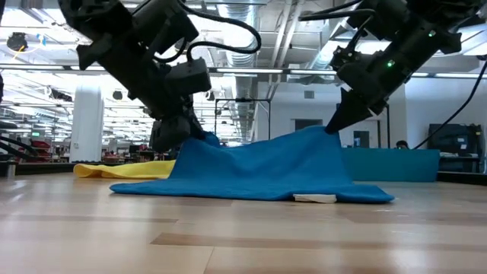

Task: Roll microfiber towels into tight, uniform cylinder then place into a basket
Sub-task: Roll the blue microfiber cloth

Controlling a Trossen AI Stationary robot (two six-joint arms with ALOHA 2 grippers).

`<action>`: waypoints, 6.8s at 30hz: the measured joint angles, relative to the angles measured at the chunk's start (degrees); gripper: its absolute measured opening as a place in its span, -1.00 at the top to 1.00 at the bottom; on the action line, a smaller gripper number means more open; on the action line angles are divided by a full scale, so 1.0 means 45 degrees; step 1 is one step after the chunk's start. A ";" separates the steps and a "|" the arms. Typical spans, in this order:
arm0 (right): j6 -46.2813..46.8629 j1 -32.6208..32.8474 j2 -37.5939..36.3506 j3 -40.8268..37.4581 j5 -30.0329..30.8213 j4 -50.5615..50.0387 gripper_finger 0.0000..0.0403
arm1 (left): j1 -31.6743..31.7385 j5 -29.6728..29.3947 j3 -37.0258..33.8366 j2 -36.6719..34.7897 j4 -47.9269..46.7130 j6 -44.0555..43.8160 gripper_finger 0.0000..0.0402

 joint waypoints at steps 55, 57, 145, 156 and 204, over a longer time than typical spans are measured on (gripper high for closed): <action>0.1110 0.4993 0.2788 0.0204 0.0500 0.1539 0.97 | -0.3774 0.1028 -0.0743 -0.0010 -0.0273 0.0738 1.00; 0.1112 0.4993 0.3076 0.0552 0.0302 0.1656 0.97 | -0.3774 0.1244 -0.0743 -0.0010 -0.0283 0.0561 1.00; 0.1676 0.5969 0.3109 0.1360 -0.0774 0.1135 0.97 | -0.0418 0.7880 -0.2865 -0.2705 0.0544 -1.0524 0.45; 0.1681 0.5969 0.3109 0.1360 -0.0774 0.1155 0.97 | -0.0418 0.7809 -0.2845 -0.1966 0.1166 -1.0646 0.46; 0.1768 0.5989 0.3109 0.1360 -0.0725 0.1140 0.97 | -0.2209 0.6927 -0.2409 -0.1457 0.1563 -0.8267 1.00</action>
